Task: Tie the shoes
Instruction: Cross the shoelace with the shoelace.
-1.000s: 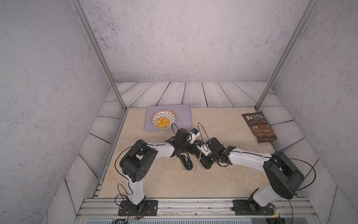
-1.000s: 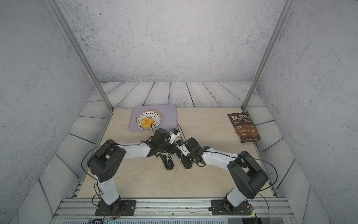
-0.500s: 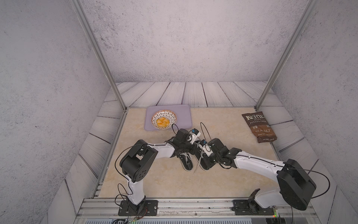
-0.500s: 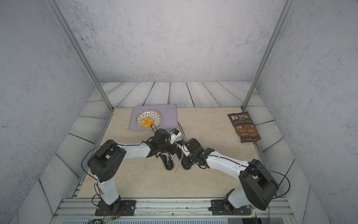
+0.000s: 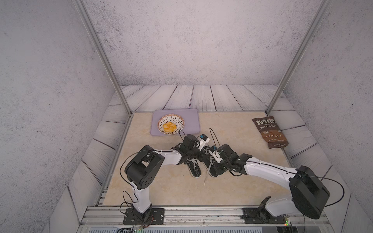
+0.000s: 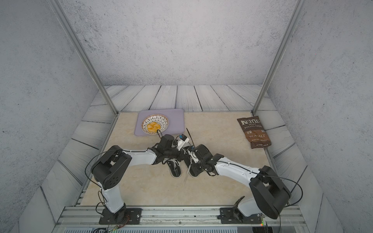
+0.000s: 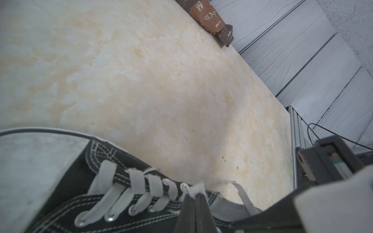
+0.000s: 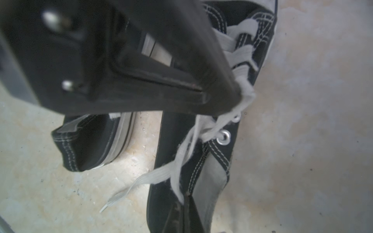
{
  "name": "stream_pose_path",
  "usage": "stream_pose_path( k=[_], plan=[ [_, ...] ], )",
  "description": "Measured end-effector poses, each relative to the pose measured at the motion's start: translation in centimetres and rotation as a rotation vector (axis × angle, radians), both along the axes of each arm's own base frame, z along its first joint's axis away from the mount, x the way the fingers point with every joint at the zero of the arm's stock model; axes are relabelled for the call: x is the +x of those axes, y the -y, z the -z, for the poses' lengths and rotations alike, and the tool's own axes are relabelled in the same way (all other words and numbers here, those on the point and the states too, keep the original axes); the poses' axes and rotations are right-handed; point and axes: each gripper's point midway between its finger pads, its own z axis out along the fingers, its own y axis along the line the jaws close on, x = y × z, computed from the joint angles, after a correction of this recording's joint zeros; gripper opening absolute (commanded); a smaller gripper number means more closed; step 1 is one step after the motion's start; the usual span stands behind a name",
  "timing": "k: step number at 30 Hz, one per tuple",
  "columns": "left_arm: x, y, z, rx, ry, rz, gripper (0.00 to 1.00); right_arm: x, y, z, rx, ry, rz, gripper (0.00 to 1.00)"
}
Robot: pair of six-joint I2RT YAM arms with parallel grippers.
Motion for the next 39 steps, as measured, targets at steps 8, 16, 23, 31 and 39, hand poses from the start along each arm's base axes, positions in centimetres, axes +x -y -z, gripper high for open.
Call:
stream_pose_path(
  k=[8,16,23,31,39],
  plan=[
    [-2.7,-0.6,1.2,-0.031,-0.053,0.060,0.07,1.5,0.6,-0.4,0.074,-0.025,0.064,0.08],
    [-3.6,-0.8,1.1,-0.065,-0.064,0.073,0.08,1.6,1.0,0.6,0.075,-0.067,0.078,0.09],
    [-4.1,-1.3,1.8,-0.023,-0.064,0.076,0.09,1.8,1.0,0.4,0.078,-0.070,0.077,0.11],
    [-4.8,-2.4,3.6,0.070,-0.059,0.071,0.10,1.8,0.6,-0.2,0.089,-0.076,0.057,0.12],
    [-5.4,-2.2,4.0,0.102,-0.034,0.084,0.10,2.5,-0.6,-1.5,0.117,-0.061,0.021,0.07]
  ],
)
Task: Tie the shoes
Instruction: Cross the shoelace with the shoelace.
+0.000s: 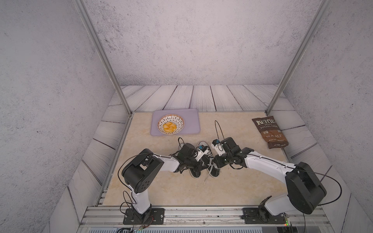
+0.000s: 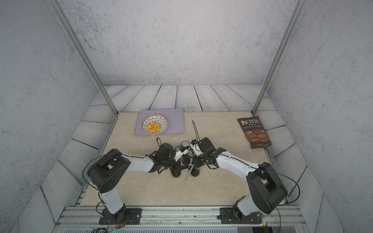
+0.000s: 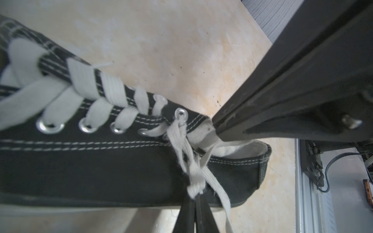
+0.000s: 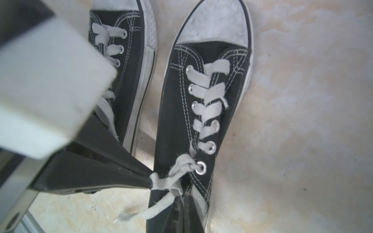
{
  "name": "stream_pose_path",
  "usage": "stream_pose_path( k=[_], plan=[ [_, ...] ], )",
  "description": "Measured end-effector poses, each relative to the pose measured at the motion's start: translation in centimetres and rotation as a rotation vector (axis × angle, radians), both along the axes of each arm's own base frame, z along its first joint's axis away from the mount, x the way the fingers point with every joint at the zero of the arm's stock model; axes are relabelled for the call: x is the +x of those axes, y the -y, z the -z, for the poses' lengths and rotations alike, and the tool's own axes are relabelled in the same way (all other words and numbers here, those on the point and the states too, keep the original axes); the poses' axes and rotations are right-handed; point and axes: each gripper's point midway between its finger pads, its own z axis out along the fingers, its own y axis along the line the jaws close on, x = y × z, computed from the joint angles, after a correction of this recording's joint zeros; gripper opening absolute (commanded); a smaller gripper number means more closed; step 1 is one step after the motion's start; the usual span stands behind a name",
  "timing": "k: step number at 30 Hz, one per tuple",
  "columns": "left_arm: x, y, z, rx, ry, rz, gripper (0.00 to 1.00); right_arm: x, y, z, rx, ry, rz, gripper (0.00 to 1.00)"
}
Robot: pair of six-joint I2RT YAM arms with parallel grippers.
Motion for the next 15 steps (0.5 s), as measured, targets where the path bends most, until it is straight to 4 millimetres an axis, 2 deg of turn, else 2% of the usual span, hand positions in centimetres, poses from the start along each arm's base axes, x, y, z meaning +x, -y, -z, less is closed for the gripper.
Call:
stream_pose_path(
  k=[4,8,12,13,15],
  plan=[
    [0.5,-0.1,-0.1,0.014,0.020,-0.031,0.09,-0.1,0.2,0.1,-0.017,0.002,-0.017,0.08],
    [0.9,-0.7,-0.3,0.028,0.041,-0.084,0.09,-0.3,1.5,0.8,-0.088,0.003,0.000,0.03],
    [1.4,-0.9,-0.4,0.030,0.049,-0.116,0.05,-0.3,2.6,0.5,-0.113,0.014,0.051,0.00],
    [1.5,-0.9,-0.4,0.029,0.053,-0.122,0.05,-0.2,2.9,0.3,-0.111,0.017,0.079,0.02],
    [1.5,-1.0,-0.3,0.029,0.054,-0.130,0.05,-0.1,3.4,0.2,-0.110,0.019,0.135,0.11]
  ],
)
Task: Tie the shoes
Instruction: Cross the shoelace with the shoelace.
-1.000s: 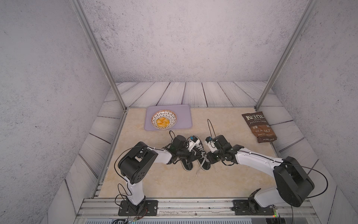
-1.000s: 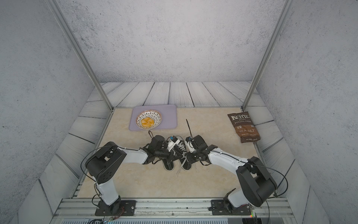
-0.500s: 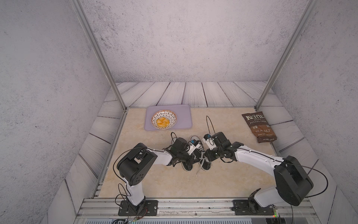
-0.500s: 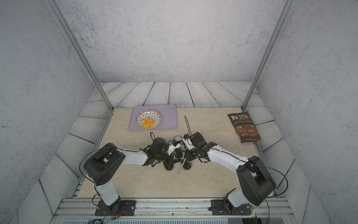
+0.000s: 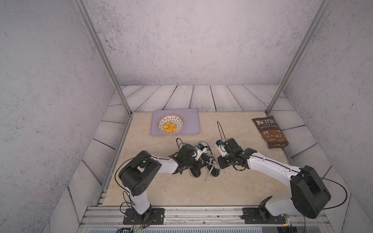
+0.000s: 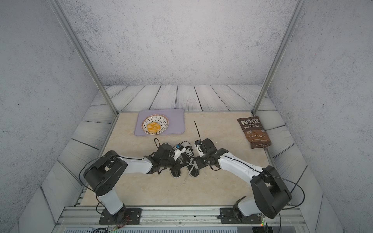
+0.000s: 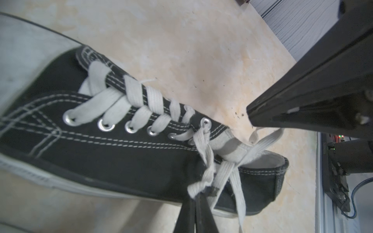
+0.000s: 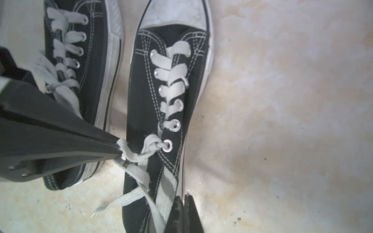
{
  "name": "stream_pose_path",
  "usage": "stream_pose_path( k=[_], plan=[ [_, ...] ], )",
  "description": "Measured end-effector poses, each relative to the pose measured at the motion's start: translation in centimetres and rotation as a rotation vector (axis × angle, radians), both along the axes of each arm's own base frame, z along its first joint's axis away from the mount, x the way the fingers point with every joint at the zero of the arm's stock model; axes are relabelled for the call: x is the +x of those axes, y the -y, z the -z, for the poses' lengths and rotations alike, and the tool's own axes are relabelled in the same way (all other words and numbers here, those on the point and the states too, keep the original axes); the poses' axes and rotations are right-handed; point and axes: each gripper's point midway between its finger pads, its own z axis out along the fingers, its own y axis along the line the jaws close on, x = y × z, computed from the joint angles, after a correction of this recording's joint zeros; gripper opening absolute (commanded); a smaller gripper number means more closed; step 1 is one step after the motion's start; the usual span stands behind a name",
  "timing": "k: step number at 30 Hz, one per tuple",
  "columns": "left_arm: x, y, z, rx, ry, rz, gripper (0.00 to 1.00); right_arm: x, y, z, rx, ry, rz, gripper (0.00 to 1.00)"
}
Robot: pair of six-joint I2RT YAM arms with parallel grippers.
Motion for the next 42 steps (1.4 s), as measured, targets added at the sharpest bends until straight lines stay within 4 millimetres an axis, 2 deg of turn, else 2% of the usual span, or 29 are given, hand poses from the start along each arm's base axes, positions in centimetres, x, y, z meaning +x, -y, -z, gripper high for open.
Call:
stream_pose_path(
  k=[3,6,9,12,14,15,20,24,36,42],
  plan=[
    [0.1,0.0,0.0,-0.003,-0.001,-0.008,0.05,-0.3,0.6,0.8,0.008,-0.031,0.076,0.38],
    [0.2,0.1,-0.2,-0.012,0.004,-0.009,0.05,-0.8,1.2,1.5,-0.006,-0.057,0.109,0.56],
    [0.2,0.1,-0.3,-0.014,0.005,-0.011,0.05,-0.6,2.2,1.4,-0.040,-0.041,0.140,0.67],
    [0.2,0.1,-0.5,-0.018,0.009,-0.012,0.05,-0.2,3.6,0.4,-0.058,-0.010,0.183,0.72],
    [0.3,0.1,-0.7,-0.021,0.013,-0.014,0.05,0.2,4.1,-0.7,-0.044,0.019,0.196,0.72],
    [0.3,0.1,-0.8,-0.023,0.014,-0.015,0.05,0.3,4.1,-1.2,-0.030,0.033,0.187,0.68],
    [0.3,0.1,-0.8,-0.026,0.012,-0.016,0.04,-0.2,1.8,-2.2,0.036,0.027,0.032,0.45],
    [0.3,0.1,-0.9,-0.028,0.007,-0.020,0.04,-0.2,0.2,-2.0,0.041,-0.014,-0.066,0.38],
    [0.3,0.1,-0.9,-0.031,0.002,-0.024,0.04,-2.2,0.0,1.3,-0.019,-0.176,-0.149,0.32],
    [0.3,0.2,-0.9,-0.032,0.004,-0.023,0.04,-2.8,-0.3,2.0,-0.012,-0.224,-0.166,0.29]
  ],
)
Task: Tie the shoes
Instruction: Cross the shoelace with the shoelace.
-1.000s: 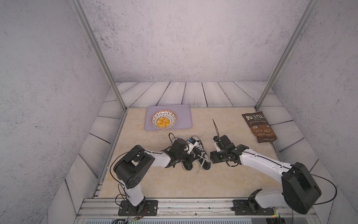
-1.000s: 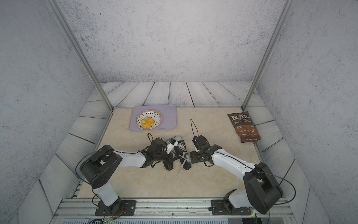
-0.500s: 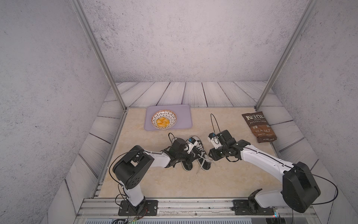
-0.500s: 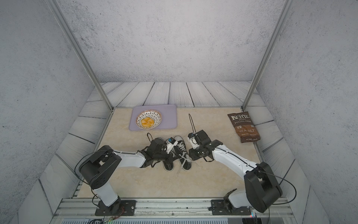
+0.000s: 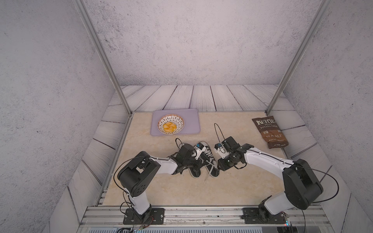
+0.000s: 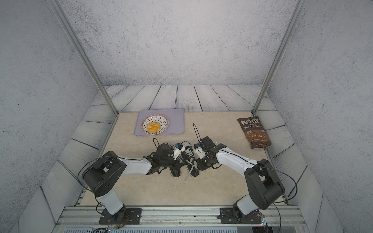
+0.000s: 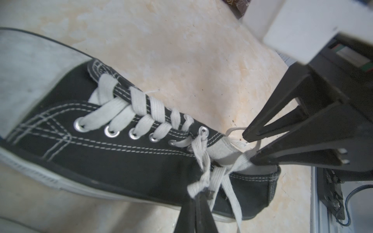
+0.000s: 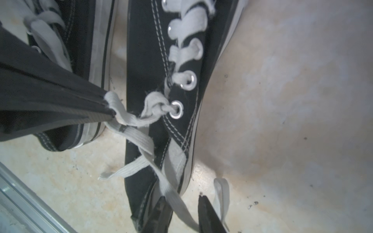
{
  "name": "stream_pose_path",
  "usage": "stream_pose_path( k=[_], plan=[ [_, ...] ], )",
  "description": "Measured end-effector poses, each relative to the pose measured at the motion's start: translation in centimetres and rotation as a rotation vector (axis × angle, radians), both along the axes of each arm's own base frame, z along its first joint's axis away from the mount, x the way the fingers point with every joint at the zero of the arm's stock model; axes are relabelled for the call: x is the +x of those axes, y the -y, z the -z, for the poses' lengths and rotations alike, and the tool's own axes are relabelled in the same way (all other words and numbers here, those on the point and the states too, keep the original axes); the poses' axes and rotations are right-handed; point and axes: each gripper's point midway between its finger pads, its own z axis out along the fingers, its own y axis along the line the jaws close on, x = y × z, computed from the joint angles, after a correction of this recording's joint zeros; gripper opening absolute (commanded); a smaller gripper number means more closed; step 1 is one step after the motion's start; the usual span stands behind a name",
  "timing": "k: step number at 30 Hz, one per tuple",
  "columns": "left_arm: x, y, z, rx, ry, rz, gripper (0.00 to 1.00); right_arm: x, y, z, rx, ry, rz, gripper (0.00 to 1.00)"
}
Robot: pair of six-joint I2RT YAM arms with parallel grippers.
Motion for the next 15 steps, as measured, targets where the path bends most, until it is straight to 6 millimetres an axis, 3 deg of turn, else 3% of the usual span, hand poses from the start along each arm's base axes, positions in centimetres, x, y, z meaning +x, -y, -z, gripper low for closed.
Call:
stream_pose_path(
  k=[7,15],
  plan=[
    [0.0,0.0,-0.2,-0.003,0.003,0.000,0.04,-0.5,-0.9,-0.3,0.038,-0.032,-0.036,0.03],
    [-0.1,0.2,-1.6,-0.031,0.023,0.011,0.05,-0.5,-0.9,-0.9,0.033,-0.040,-0.031,0.01]
  ],
)
